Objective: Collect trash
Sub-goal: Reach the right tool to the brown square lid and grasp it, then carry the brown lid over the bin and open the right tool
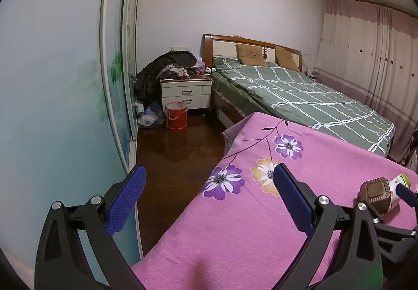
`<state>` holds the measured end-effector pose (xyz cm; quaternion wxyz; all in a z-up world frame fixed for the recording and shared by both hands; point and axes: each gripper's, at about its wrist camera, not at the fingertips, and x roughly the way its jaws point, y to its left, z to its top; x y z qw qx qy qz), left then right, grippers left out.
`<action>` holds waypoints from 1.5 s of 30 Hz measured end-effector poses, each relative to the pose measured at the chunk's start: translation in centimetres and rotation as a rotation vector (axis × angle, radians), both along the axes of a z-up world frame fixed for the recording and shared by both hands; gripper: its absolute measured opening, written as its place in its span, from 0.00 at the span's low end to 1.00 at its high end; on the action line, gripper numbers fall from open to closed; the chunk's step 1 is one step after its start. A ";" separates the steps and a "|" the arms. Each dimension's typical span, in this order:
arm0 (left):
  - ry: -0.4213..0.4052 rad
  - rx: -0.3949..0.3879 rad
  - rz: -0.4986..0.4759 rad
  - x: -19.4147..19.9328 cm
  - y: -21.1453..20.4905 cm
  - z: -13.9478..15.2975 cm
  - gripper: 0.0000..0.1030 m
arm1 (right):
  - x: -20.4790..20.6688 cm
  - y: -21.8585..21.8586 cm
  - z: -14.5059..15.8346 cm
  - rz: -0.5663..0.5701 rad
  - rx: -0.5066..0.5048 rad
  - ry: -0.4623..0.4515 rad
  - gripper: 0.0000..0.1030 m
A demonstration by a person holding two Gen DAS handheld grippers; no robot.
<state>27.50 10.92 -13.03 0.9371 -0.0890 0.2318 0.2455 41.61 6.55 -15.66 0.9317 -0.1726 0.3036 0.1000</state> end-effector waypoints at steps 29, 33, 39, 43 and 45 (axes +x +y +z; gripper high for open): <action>0.004 0.000 -0.048 -0.2 -1.2 0.4 0.94 | 1.7 -1.1 0.8 -0.035 0.009 -0.023 0.82; 0.011 -0.002 -0.054 -0.2 -1.3 0.4 0.94 | 2.5 0.7 -0.3 -0.043 -0.080 0.005 0.82; 0.013 -0.004 -0.059 -0.3 -1.4 0.6 0.94 | 4.5 1.3 -1.8 -0.088 -0.158 0.072 0.74; 0.017 0.003 -0.063 -0.3 -1.5 0.6 0.94 | 5.3 1.3 -2.3 -0.110 -0.166 0.078 0.56; 0.019 0.003 -0.065 -0.1 -1.5 0.5 0.94 | 4.7 1.0 -1.9 -0.109 -0.159 0.056 0.55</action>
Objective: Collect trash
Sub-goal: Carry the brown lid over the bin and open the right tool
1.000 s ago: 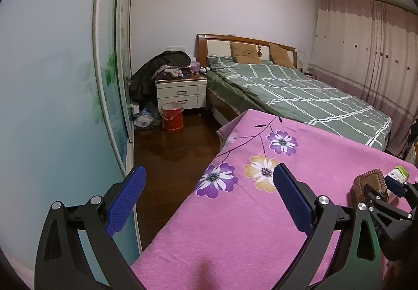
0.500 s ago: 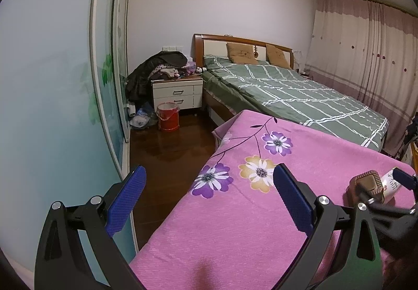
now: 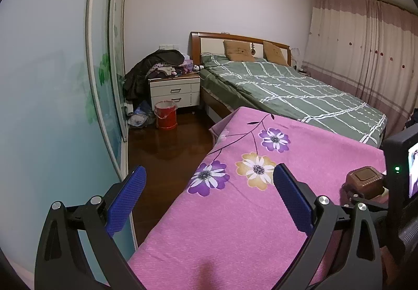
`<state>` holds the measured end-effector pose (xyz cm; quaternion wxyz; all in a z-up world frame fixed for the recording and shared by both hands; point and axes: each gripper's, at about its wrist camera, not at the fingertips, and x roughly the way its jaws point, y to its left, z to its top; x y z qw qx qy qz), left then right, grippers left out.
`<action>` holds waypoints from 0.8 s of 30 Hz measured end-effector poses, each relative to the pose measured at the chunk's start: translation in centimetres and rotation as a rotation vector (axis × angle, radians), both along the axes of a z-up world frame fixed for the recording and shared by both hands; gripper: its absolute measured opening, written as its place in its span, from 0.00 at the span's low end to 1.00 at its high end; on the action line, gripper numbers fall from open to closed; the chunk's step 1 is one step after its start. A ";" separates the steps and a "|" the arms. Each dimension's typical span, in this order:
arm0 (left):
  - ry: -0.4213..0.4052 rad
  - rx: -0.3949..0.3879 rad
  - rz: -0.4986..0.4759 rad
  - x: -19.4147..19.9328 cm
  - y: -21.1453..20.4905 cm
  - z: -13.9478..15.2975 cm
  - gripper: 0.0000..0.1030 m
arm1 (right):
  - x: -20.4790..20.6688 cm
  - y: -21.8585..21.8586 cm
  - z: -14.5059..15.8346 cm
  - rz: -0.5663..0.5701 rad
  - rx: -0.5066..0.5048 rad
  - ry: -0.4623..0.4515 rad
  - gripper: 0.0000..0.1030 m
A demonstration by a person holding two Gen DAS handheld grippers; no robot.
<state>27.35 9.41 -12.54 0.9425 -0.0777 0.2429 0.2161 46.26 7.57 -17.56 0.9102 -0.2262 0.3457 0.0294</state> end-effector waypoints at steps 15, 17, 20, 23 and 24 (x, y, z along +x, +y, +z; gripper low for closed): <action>0.042 -0.002 -0.156 1.0 -2.9 -0.6 0.94 | -13.9 -17.8 6.4 -0.199 0.156 -0.146 0.55; 0.048 0.000 -0.193 1.1 -3.8 -0.4 0.94 | -15.0 -20.8 6.3 -0.269 0.163 -0.139 0.56; 0.048 -0.006 -0.276 1.1 -5.8 0.1 0.94 | -16.9 -26.9 5.8 -0.392 0.181 -0.124 0.56; 0.062 -0.029 -0.395 1.5 -8.2 0.7 0.94 | -18.4 -32.0 5.1 -0.495 0.211 -0.113 0.56; 0.071 -0.039 -0.438 1.8 -9.1 0.9 0.94 | -18.9 -34.0 4.6 -0.539 0.216 -0.102 0.56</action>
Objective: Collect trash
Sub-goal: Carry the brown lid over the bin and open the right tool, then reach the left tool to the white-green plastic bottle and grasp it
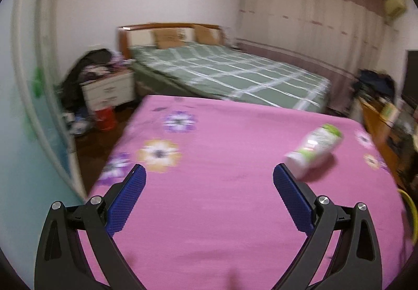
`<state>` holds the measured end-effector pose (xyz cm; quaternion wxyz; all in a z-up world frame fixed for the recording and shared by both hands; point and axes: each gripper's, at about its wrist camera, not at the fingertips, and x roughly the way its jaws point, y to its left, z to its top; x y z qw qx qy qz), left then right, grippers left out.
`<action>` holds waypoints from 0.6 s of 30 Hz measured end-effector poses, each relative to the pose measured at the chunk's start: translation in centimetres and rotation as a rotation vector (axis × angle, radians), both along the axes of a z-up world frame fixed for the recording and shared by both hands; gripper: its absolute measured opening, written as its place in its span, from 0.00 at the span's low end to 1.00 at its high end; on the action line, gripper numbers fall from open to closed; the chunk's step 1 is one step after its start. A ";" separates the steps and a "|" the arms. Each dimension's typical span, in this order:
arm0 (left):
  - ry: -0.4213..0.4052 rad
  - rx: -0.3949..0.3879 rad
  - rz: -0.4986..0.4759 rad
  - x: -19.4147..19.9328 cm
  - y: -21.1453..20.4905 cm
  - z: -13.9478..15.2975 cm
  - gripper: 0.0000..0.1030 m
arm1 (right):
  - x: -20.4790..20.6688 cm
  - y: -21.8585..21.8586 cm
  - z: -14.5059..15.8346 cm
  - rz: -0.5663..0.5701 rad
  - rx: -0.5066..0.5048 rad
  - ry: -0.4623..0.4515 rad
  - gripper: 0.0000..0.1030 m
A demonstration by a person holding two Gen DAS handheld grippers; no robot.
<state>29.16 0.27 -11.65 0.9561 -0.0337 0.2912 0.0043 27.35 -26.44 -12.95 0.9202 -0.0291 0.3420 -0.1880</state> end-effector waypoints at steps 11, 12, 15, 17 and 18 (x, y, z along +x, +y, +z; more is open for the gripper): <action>0.077 -0.014 -0.269 3.3 -8.4 0.9 0.94 | -2.7 -11.7 -4.8 -0.207 0.126 0.081 0.58; 0.081 -0.009 -0.279 3.5 -8.9 0.8 0.94 | -2.7 -12.1 -4.8 -0.214 0.133 0.074 0.61; 0.097 0.003 -0.307 4.1 -10.2 0.8 0.94 | -2.9 -12.1 -4.6 -0.216 0.159 0.043 0.63; 0.106 0.008 -0.317 4.7 -10.6 0.6 0.94 | -2.8 -11.0 -3.7 -0.183 0.175 -0.010 0.63; 0.113 0.013 -0.322 5.0 -10.9 0.4 0.94 | -2.5 -10.6 -3.5 -0.170 0.177 -0.023 0.63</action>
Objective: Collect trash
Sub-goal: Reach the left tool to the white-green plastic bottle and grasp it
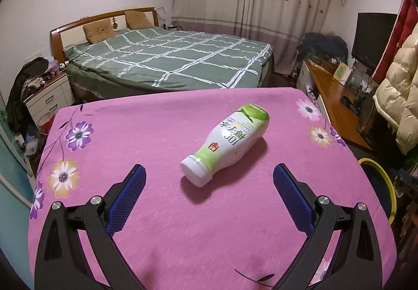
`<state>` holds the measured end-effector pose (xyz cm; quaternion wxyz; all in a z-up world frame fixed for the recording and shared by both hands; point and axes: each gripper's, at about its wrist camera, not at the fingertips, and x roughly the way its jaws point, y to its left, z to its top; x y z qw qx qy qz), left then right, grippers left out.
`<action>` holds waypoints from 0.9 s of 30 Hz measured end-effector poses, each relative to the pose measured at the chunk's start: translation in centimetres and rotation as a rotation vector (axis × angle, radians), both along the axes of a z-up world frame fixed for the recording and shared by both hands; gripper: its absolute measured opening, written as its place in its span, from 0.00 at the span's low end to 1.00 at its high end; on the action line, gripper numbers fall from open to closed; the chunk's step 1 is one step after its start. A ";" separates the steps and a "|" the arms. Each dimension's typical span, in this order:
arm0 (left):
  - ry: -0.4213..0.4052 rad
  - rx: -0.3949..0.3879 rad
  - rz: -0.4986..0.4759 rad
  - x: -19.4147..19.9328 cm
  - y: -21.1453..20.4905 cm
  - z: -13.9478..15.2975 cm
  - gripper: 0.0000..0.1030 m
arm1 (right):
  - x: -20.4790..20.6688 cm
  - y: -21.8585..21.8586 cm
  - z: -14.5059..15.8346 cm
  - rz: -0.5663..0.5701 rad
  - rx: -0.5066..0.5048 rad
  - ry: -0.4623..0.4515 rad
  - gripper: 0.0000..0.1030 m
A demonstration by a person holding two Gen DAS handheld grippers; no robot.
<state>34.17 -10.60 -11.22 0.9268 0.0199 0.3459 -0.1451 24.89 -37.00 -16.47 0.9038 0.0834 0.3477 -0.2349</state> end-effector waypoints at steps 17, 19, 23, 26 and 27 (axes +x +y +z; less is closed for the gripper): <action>0.118 0.212 -0.257 7.2 -4.8 -1.7 0.93 | 5.1 10.9 1.9 0.281 0.011 -0.162 0.72; 0.130 0.243 -0.286 8.4 -5.7 -1.9 0.93 | 5.2 11.4 2.1 0.277 0.013 -0.159 0.72; 0.174 0.289 -0.352 11.0 -7.5 -2.6 0.90 | 5.2 11.4 1.9 0.275 0.020 -0.149 0.72; 0.218 0.333 -0.389 12.9 -8.6 -3.2 0.86 | 5.3 11.1 1.8 0.273 0.024 -0.140 0.72; 0.229 0.341 -0.399 13.3 -8.8 -3.4 0.85 | 5.4 11.1 1.7 0.272 0.028 -0.137 0.72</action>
